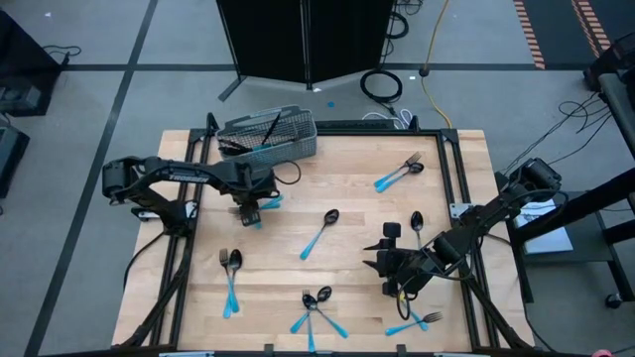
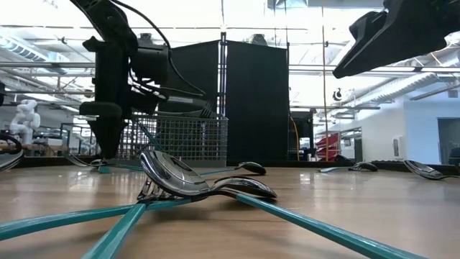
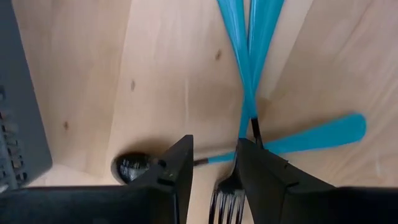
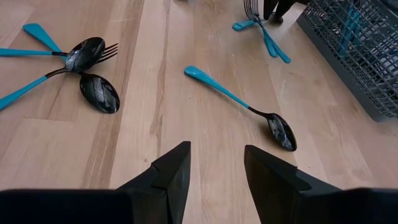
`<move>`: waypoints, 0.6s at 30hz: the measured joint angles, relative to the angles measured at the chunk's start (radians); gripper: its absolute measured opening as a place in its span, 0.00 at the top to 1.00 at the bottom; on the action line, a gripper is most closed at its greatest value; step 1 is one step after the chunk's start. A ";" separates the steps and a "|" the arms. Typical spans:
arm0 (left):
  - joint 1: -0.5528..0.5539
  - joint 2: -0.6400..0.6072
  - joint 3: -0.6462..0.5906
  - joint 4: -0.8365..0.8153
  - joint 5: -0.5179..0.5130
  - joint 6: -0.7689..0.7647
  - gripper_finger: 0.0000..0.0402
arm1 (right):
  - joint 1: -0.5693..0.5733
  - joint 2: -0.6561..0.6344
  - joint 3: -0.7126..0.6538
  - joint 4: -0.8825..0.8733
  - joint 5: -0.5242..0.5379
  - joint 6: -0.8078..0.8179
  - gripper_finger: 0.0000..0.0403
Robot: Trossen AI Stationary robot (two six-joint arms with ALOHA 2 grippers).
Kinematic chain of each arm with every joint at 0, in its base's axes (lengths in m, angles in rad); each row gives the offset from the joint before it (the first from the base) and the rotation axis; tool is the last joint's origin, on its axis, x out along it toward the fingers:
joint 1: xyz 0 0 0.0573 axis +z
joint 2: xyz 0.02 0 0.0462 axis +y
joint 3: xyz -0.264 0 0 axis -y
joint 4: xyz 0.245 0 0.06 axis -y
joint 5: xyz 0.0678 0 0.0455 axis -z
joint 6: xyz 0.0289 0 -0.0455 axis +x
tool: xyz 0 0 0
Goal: Sort silverware
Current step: Put the blue fork into the silverware basket
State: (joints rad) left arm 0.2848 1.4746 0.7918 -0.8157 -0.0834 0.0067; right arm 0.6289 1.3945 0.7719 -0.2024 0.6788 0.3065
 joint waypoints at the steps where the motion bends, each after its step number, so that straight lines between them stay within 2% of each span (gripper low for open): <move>1: 0.000 0.000 0.000 0.010 0.000 0.000 0.70 | 0.000 0.000 0.000 0.000 0.000 0.000 0.64; 12: -0.002 -0.001 0.000 0.040 0.029 -0.001 0.70 | 0.000 0.000 0.000 0.000 0.000 0.000 0.64; 18: -0.031 -0.001 0.000 0.066 0.140 -0.032 0.70 | 0.000 0.000 0.000 0.000 0.000 0.000 0.64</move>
State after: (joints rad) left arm 0.2541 1.4738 0.7918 -0.7494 0.0567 -0.0249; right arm 0.6289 1.3945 0.7719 -0.2024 0.6788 0.3062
